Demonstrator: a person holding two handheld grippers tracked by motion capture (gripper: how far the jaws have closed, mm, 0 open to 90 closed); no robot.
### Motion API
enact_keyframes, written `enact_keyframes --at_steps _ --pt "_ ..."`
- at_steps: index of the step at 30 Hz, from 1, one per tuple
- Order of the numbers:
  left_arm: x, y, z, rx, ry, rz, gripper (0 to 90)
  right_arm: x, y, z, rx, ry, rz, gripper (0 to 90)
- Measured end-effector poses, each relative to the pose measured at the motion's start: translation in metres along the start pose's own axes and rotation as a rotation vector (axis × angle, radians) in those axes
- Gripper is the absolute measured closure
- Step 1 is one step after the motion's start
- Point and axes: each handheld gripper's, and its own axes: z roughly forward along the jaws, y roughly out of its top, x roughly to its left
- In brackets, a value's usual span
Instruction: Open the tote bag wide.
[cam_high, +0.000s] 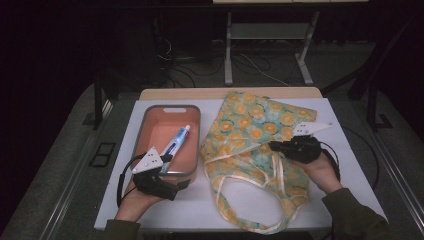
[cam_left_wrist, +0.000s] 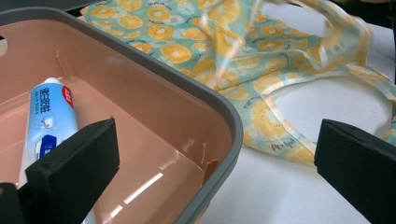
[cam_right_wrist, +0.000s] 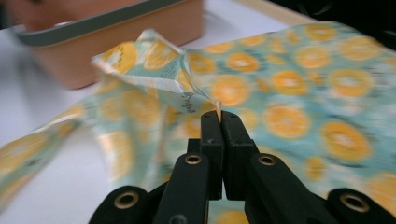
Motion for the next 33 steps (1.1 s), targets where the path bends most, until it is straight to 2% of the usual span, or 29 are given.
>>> enact_keyframes --at_steps 2,6,12,15,17,19,21,23,24,28,31,33 --pt "0.0 0.0 0.0 0.0 0.001 -0.001 0.0 -0.014 0.002 -0.001 -0.014 -0.033 0.026 88.3" --pt "0.0 0.0 0.0 0.002 0.004 0.001 0.0 -0.04 0.0 0.007 -0.008 -0.092 0.074 88.3" --pt "0.0 0.0 0.0 -0.001 0.002 0.003 0.0 -0.07 -0.022 0.035 0.093 -0.153 0.153 88.1" --pt "0.0 0.0 0.0 0.0 0.003 0.003 0.0 -0.077 -0.034 0.047 0.148 -0.179 0.181 85.8" --pt "0.0 0.0 0.0 0.0 0.004 0.003 0.0 -0.08 -0.041 0.052 0.176 -0.178 0.205 79.9" --pt "0.0 0.0 0.0 0.0 0.005 0.003 0.0 -0.081 -0.043 0.052 0.18 -0.18 0.218 65.9" --pt "0.0 0.0 0.0 0.002 0.005 0.005 0.0 -0.081 -0.039 0.044 0.144 -0.177 0.244 55.0" --pt "0.0 0.0 0.0 0.0 0.004 0.002 0.0 -0.08 -0.031 0.033 0.093 -0.153 0.268 46.3" --pt "0.0 0.0 0.0 0.002 0.005 0.005 0.0 -0.078 -0.027 0.027 0.081 -0.147 0.262 42.3" --pt "0.0 0.0 0.0 0.003 0.005 0.005 0.0 -0.063 -0.013 0.003 0.046 -0.125 0.215 38.5" --pt "0.0 0.0 0.0 0.003 0.004 0.004 0.0 -0.044 -0.007 -0.009 0.037 -0.076 0.163 38.6" --pt "0.0 0.0 0.0 0.003 0.004 0.004 0.0 -0.029 -0.004 -0.014 0.041 -0.034 0.11 40.4"
